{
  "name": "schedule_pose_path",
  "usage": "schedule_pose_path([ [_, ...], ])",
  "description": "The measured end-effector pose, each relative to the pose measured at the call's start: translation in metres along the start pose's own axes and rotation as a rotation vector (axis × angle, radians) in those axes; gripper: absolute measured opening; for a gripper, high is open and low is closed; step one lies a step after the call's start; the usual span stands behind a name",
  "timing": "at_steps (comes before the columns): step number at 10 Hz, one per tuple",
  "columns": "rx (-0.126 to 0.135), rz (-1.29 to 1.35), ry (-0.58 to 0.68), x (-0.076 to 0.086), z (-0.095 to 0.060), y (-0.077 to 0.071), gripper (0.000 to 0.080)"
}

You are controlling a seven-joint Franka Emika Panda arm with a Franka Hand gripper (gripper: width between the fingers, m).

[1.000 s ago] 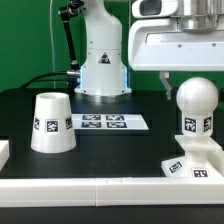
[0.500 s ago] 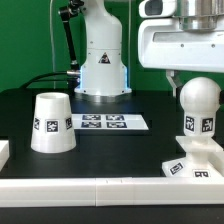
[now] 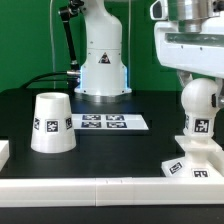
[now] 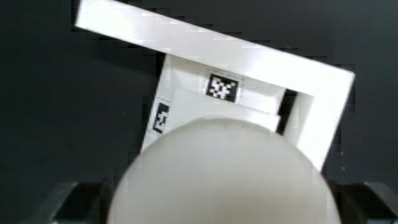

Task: Assemble lamp

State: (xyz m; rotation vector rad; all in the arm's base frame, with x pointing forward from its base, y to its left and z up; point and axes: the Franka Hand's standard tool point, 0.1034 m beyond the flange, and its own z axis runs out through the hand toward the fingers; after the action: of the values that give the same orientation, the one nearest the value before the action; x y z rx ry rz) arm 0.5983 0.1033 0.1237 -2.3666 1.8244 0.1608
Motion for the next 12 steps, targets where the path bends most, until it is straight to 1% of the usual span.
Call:
schedule_pose_path([
  [1, 0.0, 0.035, -0.002, -0.0023, 0.0004, -0.0003, 0.0579],
  [2, 0.0, 0.046, -0.004, -0.0039, 0.0008, -0.0004, 0.0638],
  [3, 0.0, 0.037, -0.004, -0.0038, 0.0008, -0.0004, 0.0638],
  [4, -0.003, -0.007, 0.0, -0.0031, 0.0011, -0.0001, 0.0681],
  [5, -0.015, -0.159, 0.013, -0.0006, 0.0019, 0.0001, 0.0694],
  [6, -0.023, -0.203, 0.014, -0.0006, 0.0029, 0.0002, 0.0694],
  [7, -0.03, -0.339, 0.023, -0.0007, 0.0031, 0.0001, 0.0698],
  [12, -0.034, -0.727, 0.016, 0.0001, 0.0032, 0.0004, 0.0698],
])
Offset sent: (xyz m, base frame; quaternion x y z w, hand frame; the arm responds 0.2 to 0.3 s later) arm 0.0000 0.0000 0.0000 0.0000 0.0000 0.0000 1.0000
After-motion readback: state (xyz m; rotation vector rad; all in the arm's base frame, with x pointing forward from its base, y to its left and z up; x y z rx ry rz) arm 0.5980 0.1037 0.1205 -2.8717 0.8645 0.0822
